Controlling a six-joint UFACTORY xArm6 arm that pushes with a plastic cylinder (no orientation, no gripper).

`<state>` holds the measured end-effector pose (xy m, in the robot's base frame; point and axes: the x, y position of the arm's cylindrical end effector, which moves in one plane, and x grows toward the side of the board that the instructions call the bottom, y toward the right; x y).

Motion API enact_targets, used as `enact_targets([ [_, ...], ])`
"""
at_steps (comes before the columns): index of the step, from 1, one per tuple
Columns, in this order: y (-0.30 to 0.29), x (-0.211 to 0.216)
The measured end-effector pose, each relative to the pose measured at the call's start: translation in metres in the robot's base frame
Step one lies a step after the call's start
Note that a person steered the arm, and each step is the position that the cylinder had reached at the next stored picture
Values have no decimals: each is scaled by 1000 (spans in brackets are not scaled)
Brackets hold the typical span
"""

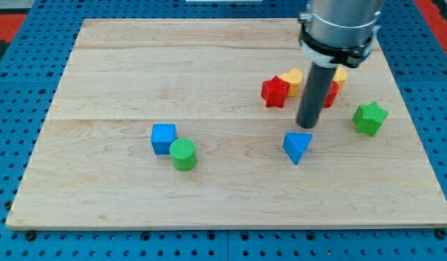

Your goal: Place your arm below the blue cube

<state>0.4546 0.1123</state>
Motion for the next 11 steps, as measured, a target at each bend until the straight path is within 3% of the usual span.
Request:
enact_targets([
  [7, -229, 5],
  [9, -285, 36],
  [10, -279, 96],
  [11, -243, 108],
])
